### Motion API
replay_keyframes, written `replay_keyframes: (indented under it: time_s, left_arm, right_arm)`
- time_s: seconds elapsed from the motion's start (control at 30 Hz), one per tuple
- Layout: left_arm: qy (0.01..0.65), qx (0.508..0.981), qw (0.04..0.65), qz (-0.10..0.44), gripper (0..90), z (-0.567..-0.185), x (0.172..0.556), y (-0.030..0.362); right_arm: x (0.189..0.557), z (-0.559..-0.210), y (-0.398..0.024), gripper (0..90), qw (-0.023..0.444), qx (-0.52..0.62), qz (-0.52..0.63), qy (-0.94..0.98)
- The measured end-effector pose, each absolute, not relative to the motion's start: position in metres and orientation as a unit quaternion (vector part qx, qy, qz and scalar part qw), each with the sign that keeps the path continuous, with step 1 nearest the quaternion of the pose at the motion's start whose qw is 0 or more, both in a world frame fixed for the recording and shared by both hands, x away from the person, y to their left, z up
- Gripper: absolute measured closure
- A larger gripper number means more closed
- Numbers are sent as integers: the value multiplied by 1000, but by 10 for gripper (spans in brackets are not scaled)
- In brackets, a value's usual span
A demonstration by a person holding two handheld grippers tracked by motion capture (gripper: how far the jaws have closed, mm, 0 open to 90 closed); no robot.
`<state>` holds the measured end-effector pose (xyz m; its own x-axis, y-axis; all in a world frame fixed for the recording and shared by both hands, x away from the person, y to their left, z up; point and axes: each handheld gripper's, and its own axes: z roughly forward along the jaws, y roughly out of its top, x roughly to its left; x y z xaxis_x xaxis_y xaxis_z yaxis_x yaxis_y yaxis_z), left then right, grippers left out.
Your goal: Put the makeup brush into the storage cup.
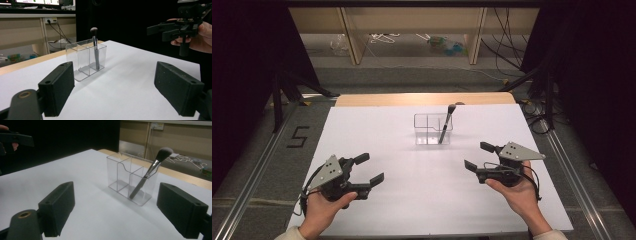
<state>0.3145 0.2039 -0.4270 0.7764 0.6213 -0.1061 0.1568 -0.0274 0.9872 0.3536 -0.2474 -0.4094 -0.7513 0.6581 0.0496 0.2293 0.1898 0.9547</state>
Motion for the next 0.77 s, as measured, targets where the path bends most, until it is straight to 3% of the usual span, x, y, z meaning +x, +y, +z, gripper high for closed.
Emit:
replay_keyframes:
  time_s: [0.77]
  left_arm:
    - [280,686,645,189,153,-427,316,205]
  right_arm:
    - [336,-415,-251,157,196,281,559,755]
